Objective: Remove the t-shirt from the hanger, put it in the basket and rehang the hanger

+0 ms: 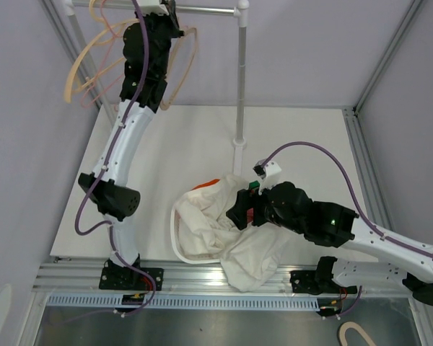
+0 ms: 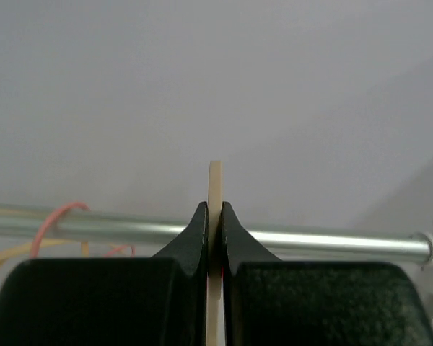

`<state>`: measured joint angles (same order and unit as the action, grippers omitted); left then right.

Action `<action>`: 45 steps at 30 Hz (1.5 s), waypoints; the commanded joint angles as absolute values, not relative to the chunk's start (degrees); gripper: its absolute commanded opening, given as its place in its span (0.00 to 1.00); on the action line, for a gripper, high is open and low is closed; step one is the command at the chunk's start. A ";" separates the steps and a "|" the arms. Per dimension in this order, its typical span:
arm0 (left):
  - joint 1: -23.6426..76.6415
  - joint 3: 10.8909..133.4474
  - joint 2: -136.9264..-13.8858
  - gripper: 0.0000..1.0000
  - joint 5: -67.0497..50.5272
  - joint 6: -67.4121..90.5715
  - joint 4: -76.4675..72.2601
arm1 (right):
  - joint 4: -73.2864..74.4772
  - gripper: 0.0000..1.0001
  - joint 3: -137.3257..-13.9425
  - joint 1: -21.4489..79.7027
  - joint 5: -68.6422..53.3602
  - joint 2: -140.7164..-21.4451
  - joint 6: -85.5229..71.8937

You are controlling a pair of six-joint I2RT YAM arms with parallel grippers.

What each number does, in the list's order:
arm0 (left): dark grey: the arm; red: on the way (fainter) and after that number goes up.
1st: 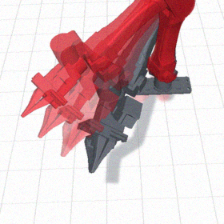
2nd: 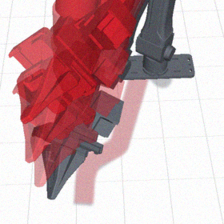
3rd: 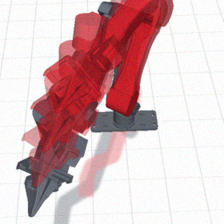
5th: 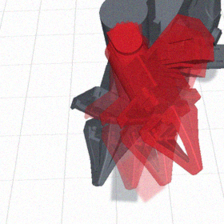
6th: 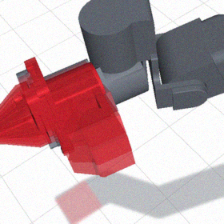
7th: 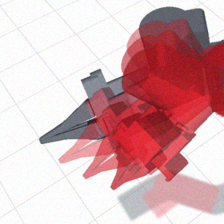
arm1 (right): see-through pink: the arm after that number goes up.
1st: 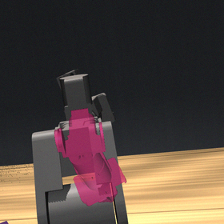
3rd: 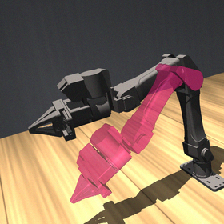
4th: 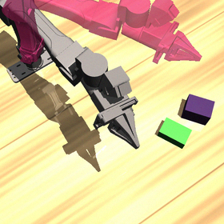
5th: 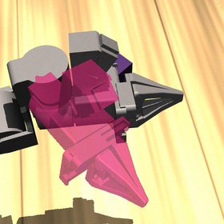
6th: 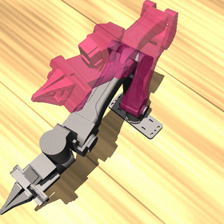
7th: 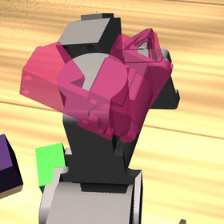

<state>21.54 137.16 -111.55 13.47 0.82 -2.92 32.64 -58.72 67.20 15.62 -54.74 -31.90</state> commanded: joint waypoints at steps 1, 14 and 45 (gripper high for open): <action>21.09 137.64 -111.71 0.01 12.13 2.37 -4.48 | 31.29 0.88 -58.80 67.06 16.61 -53.96 -32.34; 21.09 135.26 -110.22 0.06 10.11 1.32 -3.43 | 29.44 0.88 -57.48 67.06 15.21 -54.67 -33.05; 21.18 66.81 -21.13 1.00 1.76 11.96 29.95 | 27.86 0.99 -74.01 59.06 16.26 -56.52 -17.23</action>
